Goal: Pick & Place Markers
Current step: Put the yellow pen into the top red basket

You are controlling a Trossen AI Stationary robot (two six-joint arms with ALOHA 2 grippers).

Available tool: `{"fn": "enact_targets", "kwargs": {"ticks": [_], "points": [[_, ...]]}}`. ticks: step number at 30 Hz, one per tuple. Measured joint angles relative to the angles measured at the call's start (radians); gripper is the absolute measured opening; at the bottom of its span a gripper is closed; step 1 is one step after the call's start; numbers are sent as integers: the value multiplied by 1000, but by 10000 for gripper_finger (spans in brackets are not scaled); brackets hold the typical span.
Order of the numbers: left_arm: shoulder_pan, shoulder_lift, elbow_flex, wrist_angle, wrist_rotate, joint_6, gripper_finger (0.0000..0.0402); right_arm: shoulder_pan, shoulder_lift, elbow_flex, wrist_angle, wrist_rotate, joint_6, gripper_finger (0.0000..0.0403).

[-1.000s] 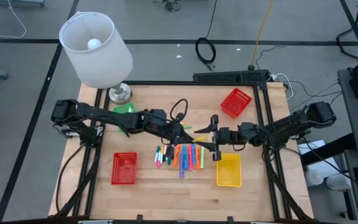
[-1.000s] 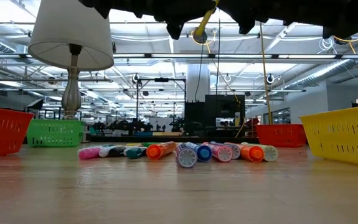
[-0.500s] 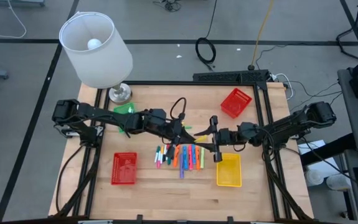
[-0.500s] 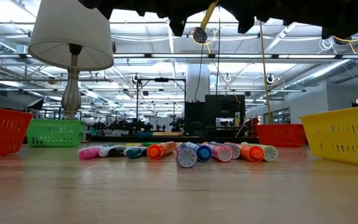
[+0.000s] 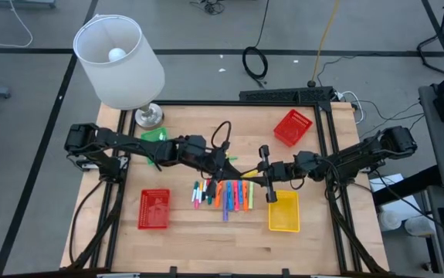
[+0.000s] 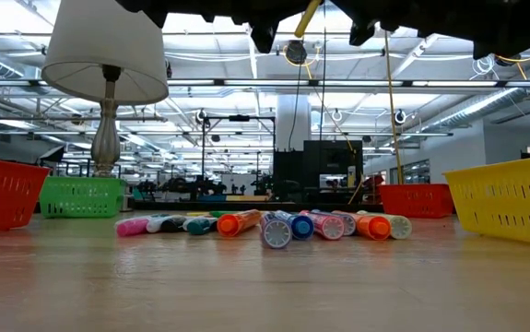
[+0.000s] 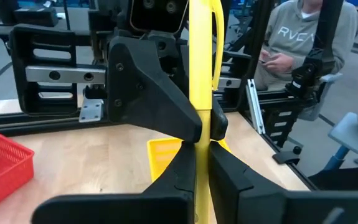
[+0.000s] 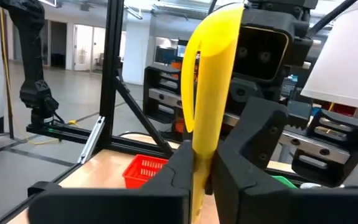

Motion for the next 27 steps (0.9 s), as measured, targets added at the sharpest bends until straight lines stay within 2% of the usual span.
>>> {"fn": "enact_targets", "kwargs": {"ticks": [5,7,12,18,22,27], "points": [[-1,0,0,0,-1,-11,18,0,0,0,2,-1,-16,21],[-2,0,0,1,-1,-34,30,0,0,0,7,-1,-13,21],[-8,0,1,-7,-10,-156,117,0,-1,0,8,-1,-2,21],[-8,-16,1,-5,-147,-146,229,0,-2,1,0,12,0,21],[6,-112,3,-93,-151,-144,283,0,-36,1,-103,86,3,21],[15,-286,4,-331,-182,-154,322,0,-143,0,-294,238,-11,21]]}}
